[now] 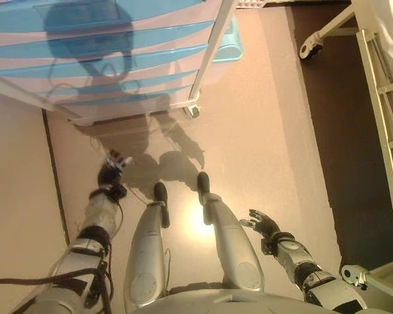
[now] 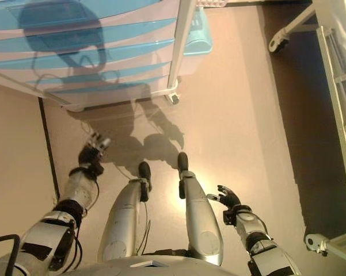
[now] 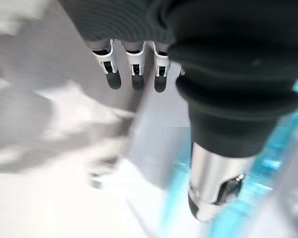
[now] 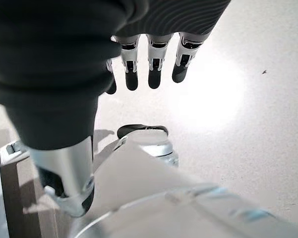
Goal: Open the drawer and pick up the medicine
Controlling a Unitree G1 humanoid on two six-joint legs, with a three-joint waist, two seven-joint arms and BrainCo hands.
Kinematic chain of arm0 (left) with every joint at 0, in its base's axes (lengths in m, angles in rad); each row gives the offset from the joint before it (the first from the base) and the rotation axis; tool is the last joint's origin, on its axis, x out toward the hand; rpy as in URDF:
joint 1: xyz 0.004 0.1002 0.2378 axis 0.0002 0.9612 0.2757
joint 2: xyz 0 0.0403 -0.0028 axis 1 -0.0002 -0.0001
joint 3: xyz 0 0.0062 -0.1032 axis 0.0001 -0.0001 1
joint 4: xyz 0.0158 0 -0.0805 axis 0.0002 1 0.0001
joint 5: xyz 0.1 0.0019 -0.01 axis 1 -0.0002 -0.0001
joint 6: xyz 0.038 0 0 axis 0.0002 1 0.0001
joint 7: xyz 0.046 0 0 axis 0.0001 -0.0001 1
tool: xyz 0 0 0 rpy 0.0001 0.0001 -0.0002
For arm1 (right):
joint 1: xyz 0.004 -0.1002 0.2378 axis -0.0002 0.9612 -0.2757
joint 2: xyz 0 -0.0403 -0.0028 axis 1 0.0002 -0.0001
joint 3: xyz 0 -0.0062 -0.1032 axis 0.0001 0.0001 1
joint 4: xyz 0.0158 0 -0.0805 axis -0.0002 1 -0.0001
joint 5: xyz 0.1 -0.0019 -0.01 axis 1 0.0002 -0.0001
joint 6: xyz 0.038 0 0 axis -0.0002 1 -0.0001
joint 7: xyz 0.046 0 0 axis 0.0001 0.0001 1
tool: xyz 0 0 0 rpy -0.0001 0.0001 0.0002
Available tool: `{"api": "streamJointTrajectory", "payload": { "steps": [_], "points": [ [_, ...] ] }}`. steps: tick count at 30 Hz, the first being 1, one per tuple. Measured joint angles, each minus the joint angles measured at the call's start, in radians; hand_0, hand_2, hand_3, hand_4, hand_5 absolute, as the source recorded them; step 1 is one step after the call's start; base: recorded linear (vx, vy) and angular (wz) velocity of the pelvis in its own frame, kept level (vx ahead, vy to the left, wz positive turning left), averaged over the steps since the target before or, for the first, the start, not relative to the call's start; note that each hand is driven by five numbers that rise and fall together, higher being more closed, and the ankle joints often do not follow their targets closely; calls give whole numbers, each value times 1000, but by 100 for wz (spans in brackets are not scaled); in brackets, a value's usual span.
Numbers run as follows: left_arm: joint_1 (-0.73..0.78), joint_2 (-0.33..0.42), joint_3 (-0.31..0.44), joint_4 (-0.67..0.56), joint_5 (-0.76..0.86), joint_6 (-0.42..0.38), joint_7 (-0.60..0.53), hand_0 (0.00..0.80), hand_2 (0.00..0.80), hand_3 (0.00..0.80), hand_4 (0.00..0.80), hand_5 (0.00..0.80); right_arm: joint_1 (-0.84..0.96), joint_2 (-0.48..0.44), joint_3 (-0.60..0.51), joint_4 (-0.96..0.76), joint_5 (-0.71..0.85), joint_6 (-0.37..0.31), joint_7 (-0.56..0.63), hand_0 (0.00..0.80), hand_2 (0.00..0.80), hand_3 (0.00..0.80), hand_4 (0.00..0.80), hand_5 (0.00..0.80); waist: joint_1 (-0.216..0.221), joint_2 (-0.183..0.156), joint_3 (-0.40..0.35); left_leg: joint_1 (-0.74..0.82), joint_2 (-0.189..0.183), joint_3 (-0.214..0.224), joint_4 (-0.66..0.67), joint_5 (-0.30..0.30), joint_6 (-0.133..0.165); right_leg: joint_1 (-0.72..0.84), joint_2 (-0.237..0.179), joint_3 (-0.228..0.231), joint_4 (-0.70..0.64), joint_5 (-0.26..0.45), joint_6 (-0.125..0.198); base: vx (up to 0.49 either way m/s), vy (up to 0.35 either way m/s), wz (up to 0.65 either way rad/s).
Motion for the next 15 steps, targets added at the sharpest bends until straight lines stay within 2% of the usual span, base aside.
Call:
{"api": "streamJointTrajectory", "payload": {
  "steps": [6, 10, 15],
  "points": [
    [-73, 38, 45, -131, -194, -29, -130, 0, 0, 0, 0, 0, 63, 0, 1, 0, -2, -20, 12, 0, 0, 0, 0, 0, -3, 0, 0, -13, 11, 3, 35, -21, 1, -1, 5, 6, 1, -2, 4, 30, -45, -4],
    [-91, 45, 62, -158, -247, -36, -212, 0, 0, 0, 0, 0, 71, 0, 1, -8, -2, -22, 13, 0, 0, 0, 0, 0, -10, -3, 2, -18, 11, 3, 45, -26, 1, -2, 9, 9, 1, 2, 3, 37, -46, -2],
    [-126, 88, 79, -196, -343, -16, -284, 0, 0, 0, 0, 0, 72, 1, 29, -19, -2, -33, 14, 0, 0, 0, 0, 0, -10, -22, 12, -29, 33, -1, 88, -47, -4, 0, 30, 11, 11, 5, 7, 40, -51, -8]
  ]
}}
